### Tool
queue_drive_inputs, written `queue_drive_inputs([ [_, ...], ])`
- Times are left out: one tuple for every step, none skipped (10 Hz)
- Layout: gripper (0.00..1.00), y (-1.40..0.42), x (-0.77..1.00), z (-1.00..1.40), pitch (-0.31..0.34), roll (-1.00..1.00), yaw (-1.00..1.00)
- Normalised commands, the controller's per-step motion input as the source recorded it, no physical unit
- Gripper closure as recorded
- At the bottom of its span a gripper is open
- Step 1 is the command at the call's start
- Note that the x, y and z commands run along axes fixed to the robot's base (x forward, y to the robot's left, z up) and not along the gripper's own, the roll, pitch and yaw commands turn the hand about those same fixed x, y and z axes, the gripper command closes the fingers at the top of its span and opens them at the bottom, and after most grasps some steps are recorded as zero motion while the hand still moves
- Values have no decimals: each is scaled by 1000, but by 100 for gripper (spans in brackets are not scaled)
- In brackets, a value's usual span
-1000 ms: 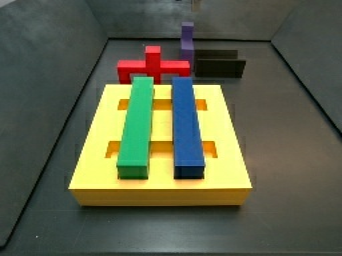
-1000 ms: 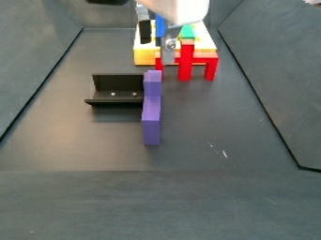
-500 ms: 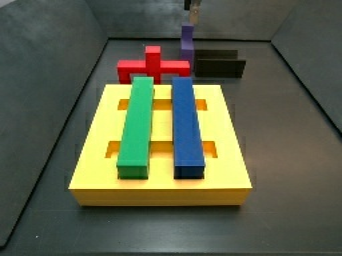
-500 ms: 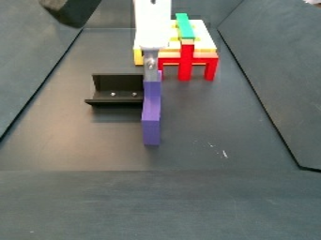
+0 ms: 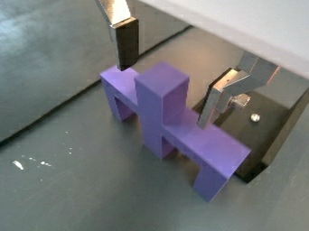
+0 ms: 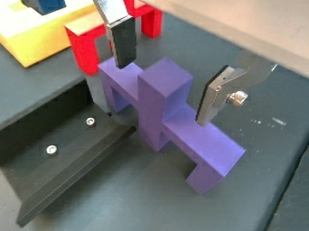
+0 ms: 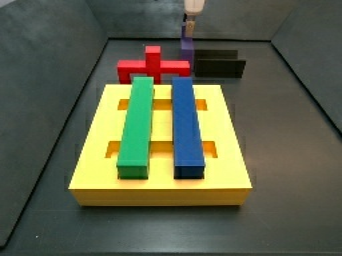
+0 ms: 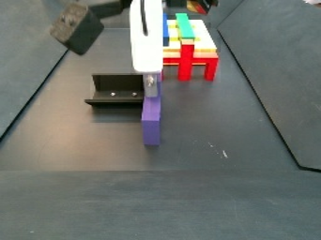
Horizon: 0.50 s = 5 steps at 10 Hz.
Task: Pick up the purple object. Move up. Move to above the board. Insert the purple object.
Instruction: Pick up the purple object.
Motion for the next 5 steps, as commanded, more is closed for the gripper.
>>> queue_drive_inputs([
  [0, 0, 14, -266, 6, -27, -226],
  [0, 40, 11, -209, 0, -33, -146],
  [0, 71, 0, -171, 0, -67, -123],
  [0, 3, 0, -31, 0, -56, -80],
  [0, 0, 0, 0, 0, 0, 0],
])
